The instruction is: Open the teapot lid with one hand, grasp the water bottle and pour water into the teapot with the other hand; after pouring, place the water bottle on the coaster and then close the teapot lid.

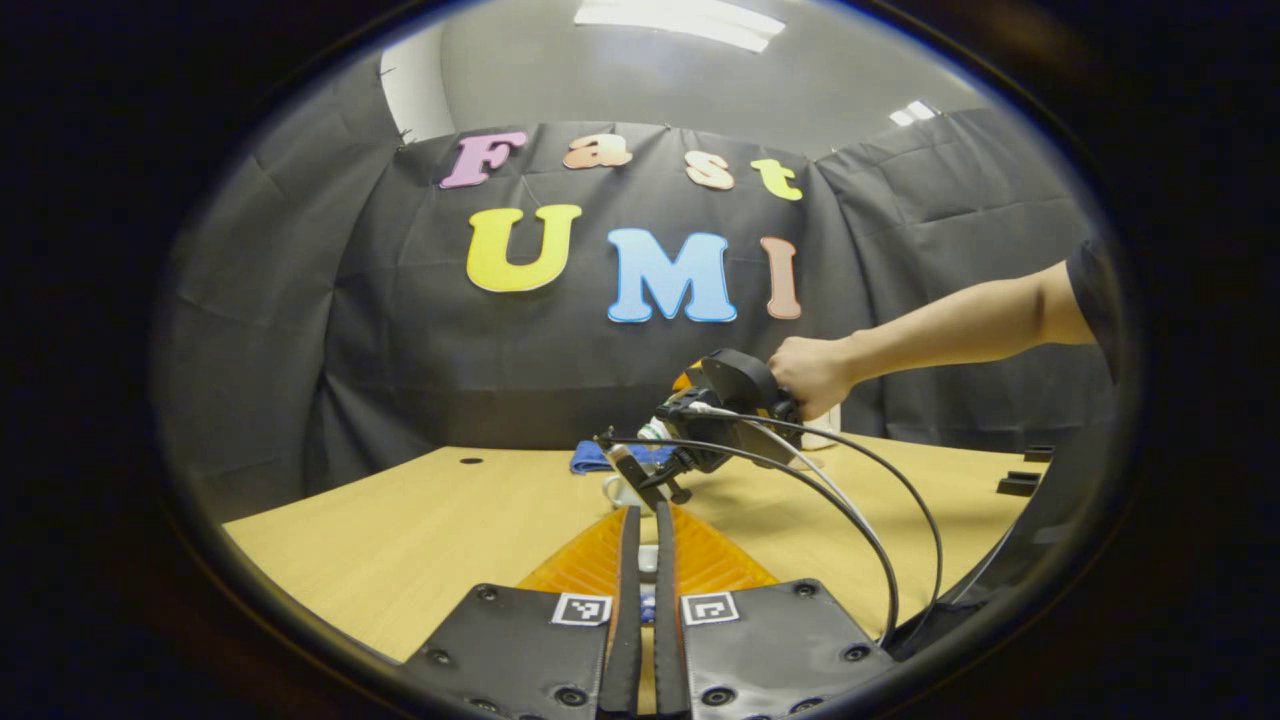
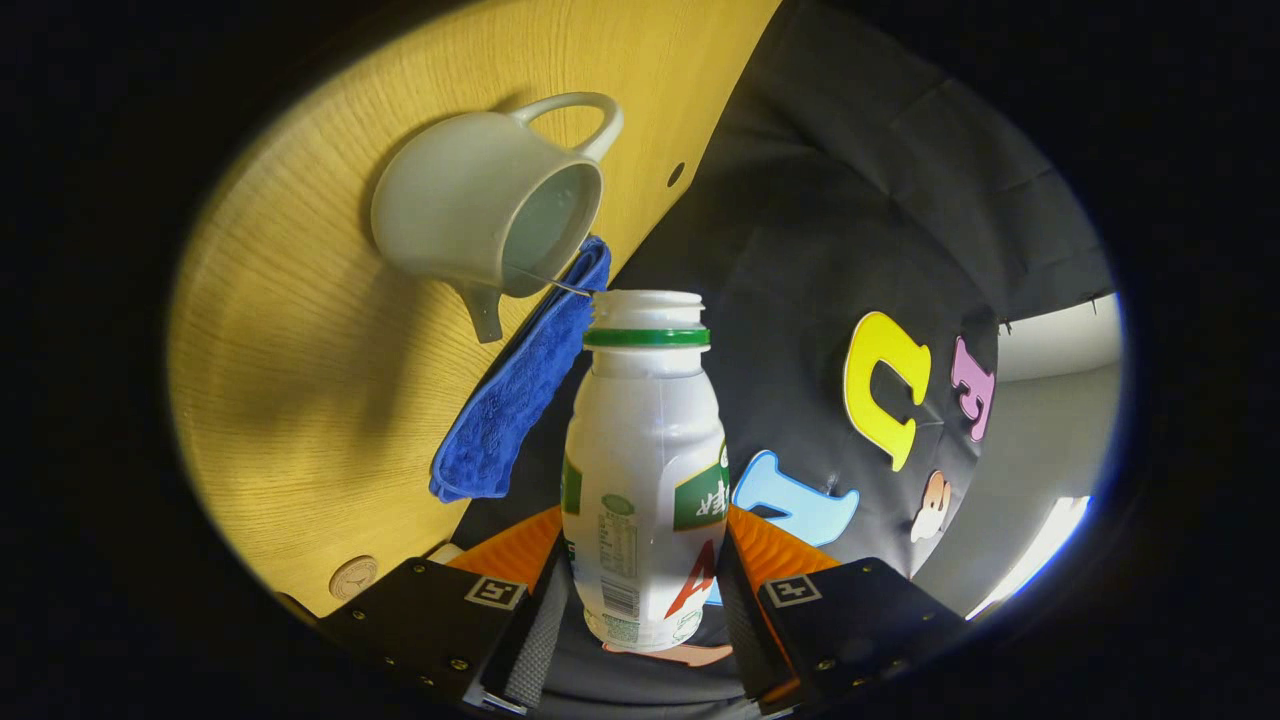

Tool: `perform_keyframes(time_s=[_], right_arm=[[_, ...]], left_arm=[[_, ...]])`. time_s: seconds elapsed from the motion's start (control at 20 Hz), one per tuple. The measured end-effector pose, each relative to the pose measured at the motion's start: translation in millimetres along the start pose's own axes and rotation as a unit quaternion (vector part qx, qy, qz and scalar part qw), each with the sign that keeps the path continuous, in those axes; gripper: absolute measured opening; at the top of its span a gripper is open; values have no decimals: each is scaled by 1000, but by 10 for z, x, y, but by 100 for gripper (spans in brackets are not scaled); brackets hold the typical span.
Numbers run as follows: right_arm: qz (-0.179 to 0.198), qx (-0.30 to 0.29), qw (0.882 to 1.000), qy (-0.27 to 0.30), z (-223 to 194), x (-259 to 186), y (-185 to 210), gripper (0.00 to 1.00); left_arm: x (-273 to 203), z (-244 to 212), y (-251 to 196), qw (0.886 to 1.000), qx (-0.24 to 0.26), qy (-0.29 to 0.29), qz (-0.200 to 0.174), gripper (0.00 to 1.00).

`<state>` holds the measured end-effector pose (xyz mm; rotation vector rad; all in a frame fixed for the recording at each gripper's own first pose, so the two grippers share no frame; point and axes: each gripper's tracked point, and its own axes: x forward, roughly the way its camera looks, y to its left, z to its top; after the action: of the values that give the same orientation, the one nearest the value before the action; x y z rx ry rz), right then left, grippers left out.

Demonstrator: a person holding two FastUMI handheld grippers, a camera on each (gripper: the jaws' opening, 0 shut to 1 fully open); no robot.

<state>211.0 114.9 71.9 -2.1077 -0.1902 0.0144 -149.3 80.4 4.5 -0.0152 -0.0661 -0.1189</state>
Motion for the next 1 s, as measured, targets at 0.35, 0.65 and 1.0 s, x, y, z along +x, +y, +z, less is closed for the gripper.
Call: perform_keyframes(time_s=[0.35,0.65,1.0], right_arm=[[-5,-7,1000,-5,23,3,-51,71],[-8,-16,1000,-9,57,-14,-47,71],[20,76,997,-12,104,1,140,72]], left_arm=[[-3,4,-13,1000,4,-1,-1,16],[1,-16,-23,1000,4,1,-3,16],[-19,28,20,1000,2,-4,1,16]])
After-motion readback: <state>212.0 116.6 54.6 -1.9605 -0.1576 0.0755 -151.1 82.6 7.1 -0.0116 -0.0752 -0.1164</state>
